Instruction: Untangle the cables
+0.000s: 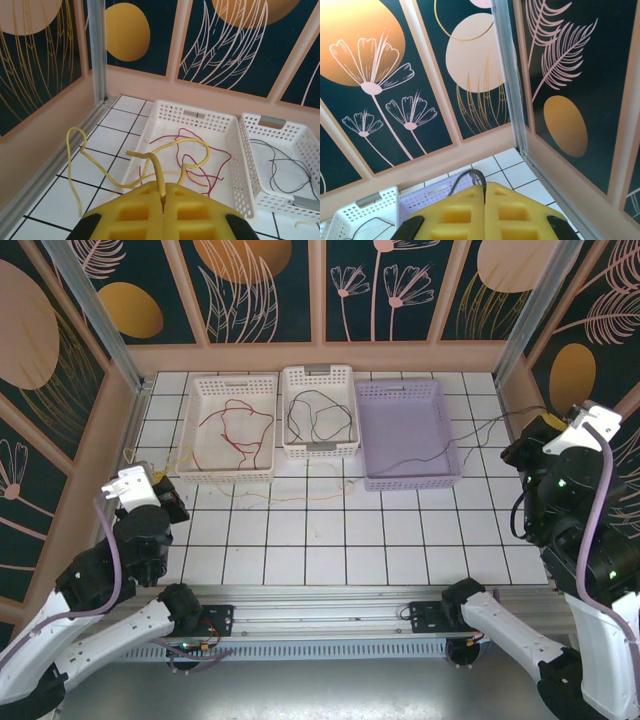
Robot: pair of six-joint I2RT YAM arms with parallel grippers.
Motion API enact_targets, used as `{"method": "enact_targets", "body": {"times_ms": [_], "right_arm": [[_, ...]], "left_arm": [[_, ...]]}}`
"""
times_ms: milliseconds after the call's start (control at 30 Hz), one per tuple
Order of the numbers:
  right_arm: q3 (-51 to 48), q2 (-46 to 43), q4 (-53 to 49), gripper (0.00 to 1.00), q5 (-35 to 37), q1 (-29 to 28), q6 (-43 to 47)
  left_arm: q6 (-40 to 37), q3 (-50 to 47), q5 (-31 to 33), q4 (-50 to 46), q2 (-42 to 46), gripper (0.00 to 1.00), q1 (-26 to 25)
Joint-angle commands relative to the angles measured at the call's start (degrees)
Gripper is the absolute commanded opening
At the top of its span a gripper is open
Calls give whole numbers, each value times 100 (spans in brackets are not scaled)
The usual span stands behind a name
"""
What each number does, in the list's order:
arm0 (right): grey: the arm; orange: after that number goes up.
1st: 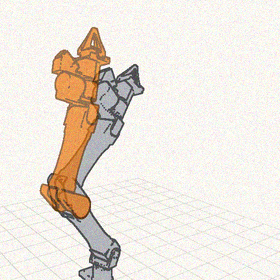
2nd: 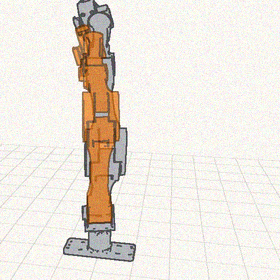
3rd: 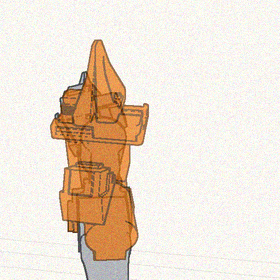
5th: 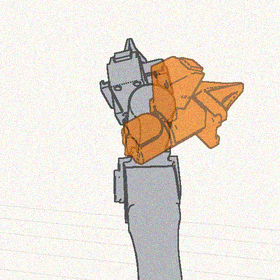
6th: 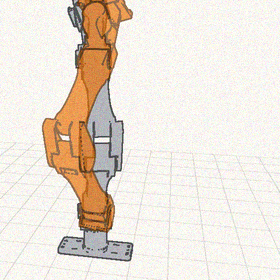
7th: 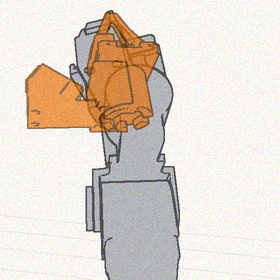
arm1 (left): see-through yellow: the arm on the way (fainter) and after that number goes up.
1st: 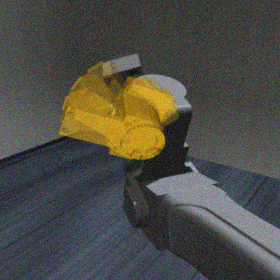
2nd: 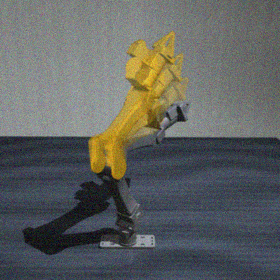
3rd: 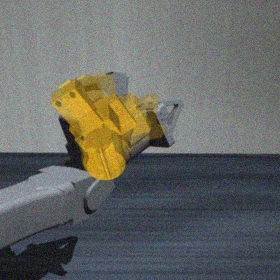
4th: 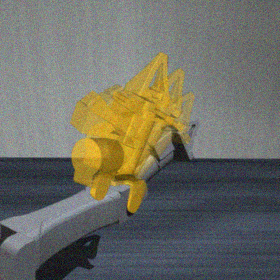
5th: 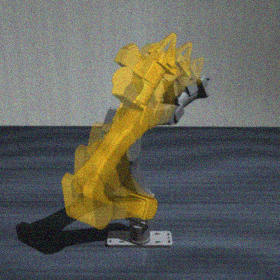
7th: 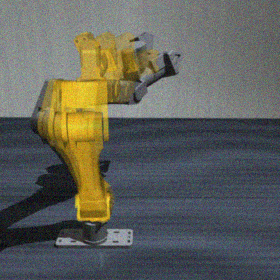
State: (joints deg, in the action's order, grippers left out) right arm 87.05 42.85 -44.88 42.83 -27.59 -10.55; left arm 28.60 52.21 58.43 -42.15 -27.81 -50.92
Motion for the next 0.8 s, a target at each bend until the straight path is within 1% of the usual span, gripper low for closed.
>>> {"method": "enact_targets", "body": {"times_ms": [0,167,267,433,500,600,667,767], "right_arm": [[215,-113,-284,0,344,-108,93],[23,-146,-272,0,-48,-227,-23],[-177,-165,-122,0,-567,-229,-56],[-519,-119,242,0,-1561,-227,-169],[-582,-71,357,0,-1912,-229,-211],[-591,-2,514,0,-2244,-233,-240],[-548,68,620,0,-2544,-229,-266],[-474,179,784,0,-2968,-229,-361]], "left_arm": [[-211,23,197,246,-117,0,23],[-194,-78,-326,736,-377,0,21],[-162,-157,-645,1008,-669,0,26],[-25,-446,-1621,1648,-1121,0,27],[21,-629,-2100,2075,-1220,0,24],[84,-809,-2751,2549,-1464,0,21],[108,-905,-3302,2949,-1717,0,17],[188,-922,-3872,3304,-2153,0,24]]}}
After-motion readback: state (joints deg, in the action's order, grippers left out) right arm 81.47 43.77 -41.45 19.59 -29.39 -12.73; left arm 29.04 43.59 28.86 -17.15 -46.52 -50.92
